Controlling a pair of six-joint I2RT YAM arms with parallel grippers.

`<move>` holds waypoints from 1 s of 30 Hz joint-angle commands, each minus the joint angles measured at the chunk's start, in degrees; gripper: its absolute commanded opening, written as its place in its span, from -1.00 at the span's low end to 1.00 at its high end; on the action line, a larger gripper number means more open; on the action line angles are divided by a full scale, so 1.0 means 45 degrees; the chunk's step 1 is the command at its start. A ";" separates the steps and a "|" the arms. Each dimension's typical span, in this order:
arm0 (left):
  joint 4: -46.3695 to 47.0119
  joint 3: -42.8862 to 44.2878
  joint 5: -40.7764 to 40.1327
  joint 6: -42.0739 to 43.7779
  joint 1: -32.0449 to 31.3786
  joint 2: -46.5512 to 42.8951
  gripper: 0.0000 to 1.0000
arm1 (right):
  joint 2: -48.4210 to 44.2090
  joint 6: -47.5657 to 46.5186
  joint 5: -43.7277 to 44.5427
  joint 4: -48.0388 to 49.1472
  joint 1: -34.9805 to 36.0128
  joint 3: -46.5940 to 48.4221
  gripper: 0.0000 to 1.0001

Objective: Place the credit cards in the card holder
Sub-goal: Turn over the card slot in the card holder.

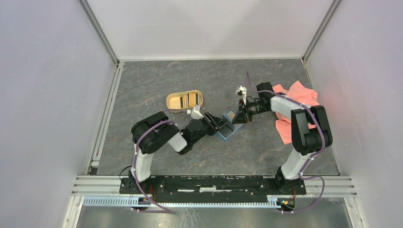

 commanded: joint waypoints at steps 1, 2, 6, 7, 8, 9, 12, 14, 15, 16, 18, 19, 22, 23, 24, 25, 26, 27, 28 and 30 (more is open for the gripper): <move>0.1142 -0.0168 -0.0016 0.0240 0.0042 -0.0083 0.19 | 0.0108 0.0073 0.0053 0.0295 0.0076 0.0176 -0.60; 0.1159 -0.0158 0.0003 0.0241 0.0042 -0.0054 0.20 | 0.0106 0.0074 0.0038 0.0284 0.0075 0.0179 -0.61; 0.1256 -0.0098 0.0086 0.0126 0.0061 0.0068 0.23 | 0.0111 -0.0126 -0.0203 0.0098 0.0105 0.0222 -0.59; 0.1308 -0.0113 0.0067 0.0114 0.0069 0.0091 0.23 | 0.0127 -0.0203 -0.0257 0.0021 0.0117 0.0243 -0.56; 0.1322 -0.0109 0.0064 0.0115 0.0080 0.0112 0.23 | 0.0149 -0.0316 -0.0304 -0.0104 0.0153 0.0291 -0.54; 0.1319 -0.0115 0.0074 0.0122 0.0081 0.0134 0.23 | 0.0178 -0.0440 -0.0346 -0.0230 0.0177 0.0346 -0.53; 0.1341 -0.0047 0.0069 0.0010 0.0098 0.0299 0.23 | 0.0296 -0.0758 -0.0491 -0.0608 0.0227 0.0530 -0.49; 0.1379 -0.0012 0.0100 -0.0068 0.0137 0.0403 0.22 | 0.0316 -0.0783 -0.0493 -0.0656 0.0278 0.0524 -0.48; 0.1352 0.0037 0.0088 -0.0071 0.0156 0.0446 0.22 | 0.0306 -0.0811 -0.0492 -0.0674 0.0297 0.0521 -0.48; 0.1283 0.0082 0.0091 -0.0062 0.0159 0.0495 0.22 | 0.0305 -0.0839 -0.0480 -0.0694 0.0303 0.0519 -0.48; 0.1188 0.0193 0.0120 -0.0077 0.0159 0.0639 0.20 | 0.0269 -0.0852 -0.0374 -0.0703 0.0286 0.0556 -0.48; 0.1182 0.0229 0.0130 -0.0097 0.0159 0.0690 0.19 | 0.0250 -0.0793 -0.0283 -0.0642 0.0292 0.0548 -0.48; 0.1260 0.0252 0.0134 -0.0162 0.0161 0.0767 0.17 | 0.0187 -0.0375 0.0069 -0.0215 0.0280 0.0406 -0.46; 0.1318 0.0251 0.0141 -0.0127 0.0169 0.0770 0.18 | 0.0166 -0.0260 0.0203 -0.0092 0.0289 0.0363 -0.45; 0.1335 0.0251 0.0142 -0.0093 0.0160 0.0741 0.17 | 0.0140 -0.0155 0.0306 0.0009 0.0279 0.0327 -0.43; 0.1330 0.0241 0.0132 -0.0053 0.0159 0.0720 0.17 | 0.0107 -0.0096 0.0391 0.0086 0.0276 0.0295 -0.41; 0.1329 0.0237 0.0119 -0.0038 0.0159 0.0708 0.17 | 0.0082 -0.0030 0.0449 0.0147 0.0269 0.0293 -0.40; 0.1336 0.0260 0.0120 -0.0033 0.0159 0.0733 0.16 | 0.0040 0.0007 0.0527 0.0191 0.0270 0.0278 -0.38; 0.1337 0.0265 0.0122 -0.0035 0.0159 0.0759 0.16 | -0.0005 0.0074 0.0611 0.0273 0.0271 0.0263 -0.37; 0.1462 0.0265 0.0172 -0.0033 0.0159 0.0832 0.15 | -0.0131 0.0315 0.0945 0.0547 0.0272 0.0157 -0.38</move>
